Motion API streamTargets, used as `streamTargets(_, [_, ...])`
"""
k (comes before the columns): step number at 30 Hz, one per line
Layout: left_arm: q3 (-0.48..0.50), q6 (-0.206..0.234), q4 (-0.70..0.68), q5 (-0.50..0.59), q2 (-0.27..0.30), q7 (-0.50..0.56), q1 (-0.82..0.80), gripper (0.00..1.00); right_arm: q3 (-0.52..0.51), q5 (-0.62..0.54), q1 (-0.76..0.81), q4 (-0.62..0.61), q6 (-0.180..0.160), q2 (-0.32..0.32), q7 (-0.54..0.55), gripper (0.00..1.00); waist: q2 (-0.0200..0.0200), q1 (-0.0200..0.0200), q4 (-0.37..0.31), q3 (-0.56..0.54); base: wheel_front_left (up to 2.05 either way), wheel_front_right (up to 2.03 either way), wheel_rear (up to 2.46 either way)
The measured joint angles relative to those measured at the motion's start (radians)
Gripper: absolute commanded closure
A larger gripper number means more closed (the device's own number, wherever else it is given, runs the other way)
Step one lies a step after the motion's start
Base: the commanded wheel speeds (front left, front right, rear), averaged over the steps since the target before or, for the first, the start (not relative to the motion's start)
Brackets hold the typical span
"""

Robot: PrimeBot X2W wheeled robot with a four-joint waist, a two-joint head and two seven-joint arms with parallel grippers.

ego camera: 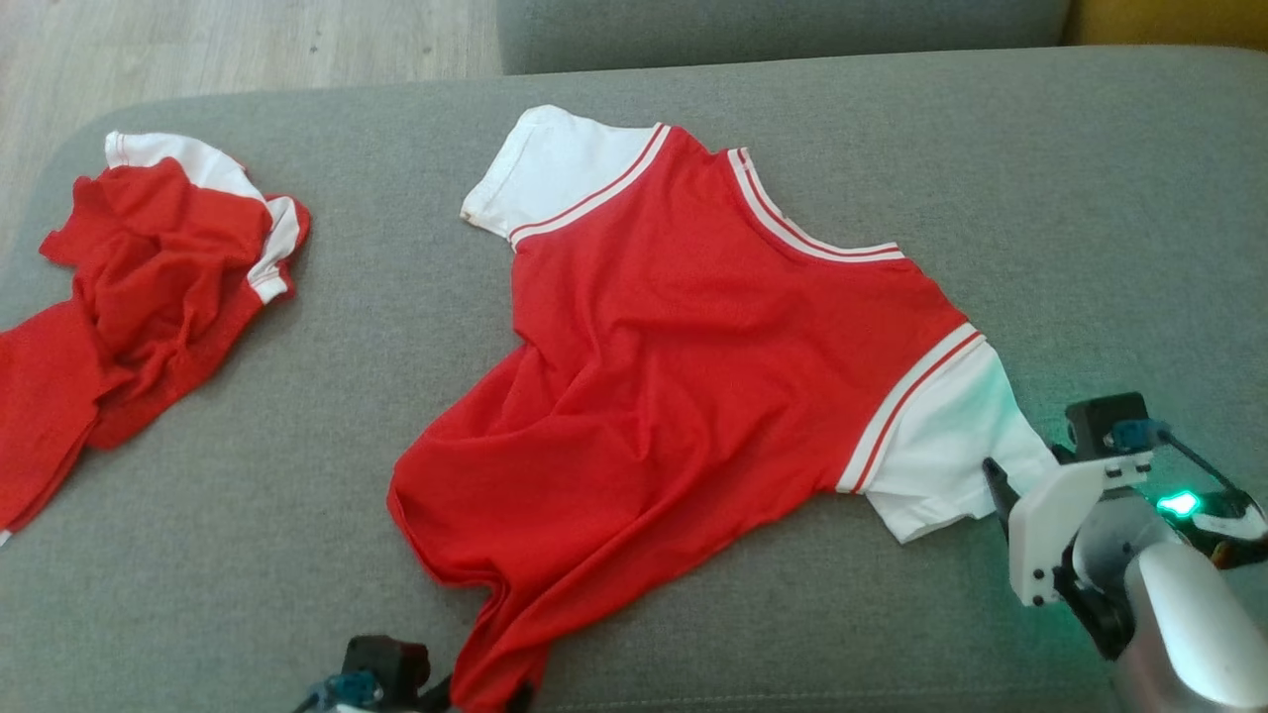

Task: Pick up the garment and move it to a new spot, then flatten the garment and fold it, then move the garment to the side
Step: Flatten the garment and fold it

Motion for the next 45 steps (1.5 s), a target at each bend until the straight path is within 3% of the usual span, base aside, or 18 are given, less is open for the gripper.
streamTargets(7, [-0.012,0.0,0.009,0.0,0.002,0.0,-0.008,0.08,0.048,0.065,-0.026,0.013,0.0,-0.031,0.044,0.0,0.0,0.0,0.006,0.006,0.0,0.0,0.0])
streamTargets(9, [-0.015,0.0,0.012,0.0,0.003,0.0,-0.017,0.18,0.056,0.076,-0.027,0.014,0.0,-0.035,0.045,0.04,0.0,0.0,0.006,0.006,0.0,0.0,0.0])
streamTargets(10, [-0.016,0.0,0.012,0.0,0.003,0.0,-0.021,0.26,0.062,0.085,-0.028,0.015,0.0,-0.036,0.046,0.4,0.0,0.0,0.006,0.006,0.0,0.0,0.0])
streamTargets(11, [-0.018,0.0,0.013,-0.001,0.003,0.0,-0.023,0.55,0.068,0.1,-0.029,0.016,0.0,-0.038,0.047,1.0,0.0,0.0,0.006,0.005,0.0,0.0,0.0])
streamTargets(12, [-0.021,0.0,0.015,-0.001,0.003,0.0,-0.024,0.71,0.074,0.116,-0.029,0.017,0.0,-0.038,0.047,1.0,0.0,0.0,0.006,0.003,0.0,0.0,0.0])
streamTargets(13, [-0.024,0.0,0.018,-0.01,0.002,0.0,-0.024,1.0,0.09,0.152,-0.029,0.017,0.0,-0.034,0.041,1.0,0.0,0.0,0.005,-0.002,0.0,0.0,0.0])
streamTargets(17, [-0.022,0.0,0.004,-0.035,0.005,0.012,-0.021,1.0,0.063,0.239,-0.016,0.01,0.0,-0.024,0.011,1.0,0.0,0.0,0.005,-0.023,0.0,0.0,0.0])
streamTargets(20, [0.003,0.0,-0.072,-0.077,0.008,0.024,-0.01,1.0,0.017,0.348,0.005,-0.069,0.0,-0.008,-0.011,1.0,0.0,0.0,0.005,-0.042,0.0,0.0,0.0])
streamTargets(26, [0.053,0.0,-0.348,-0.193,0.064,0.103,0.023,1.0,-0.111,0.588,0.04,-0.383,0.0,0.003,0.015,1.0,0.0,0.0,0.001,-0.084,0.0,0.0,0.0])
streamTargets(29, [0.075,0.0,-0.503,-0.248,0.105,0.16,0.024,1.0,-0.19,0.653,0.059,-0.565,0.0,0.015,0.059,1.0,0.0,0.0,-0.003,-0.106,0.0,0.0,0.0])
streamTargets(37, [0.172,-0.003,-0.814,-0.387,0.263,0.317,-0.102,1.0,-0.372,0.725,0.044,-0.961,0.0,0.118,0.201,1.0,0.0,0.0,-0.029,-0.137,0.0,0.0,0.0])
streamTargets(45, [0.189,-0.004,-0.904,-0.582,0.366,0.453,-0.4,1.0,-0.437,0.709,-0.189,-1.078,0.0,0.139,0.346,1.0,0.0,0.0,-0.068,-0.12,0.0,0.0,0.0])
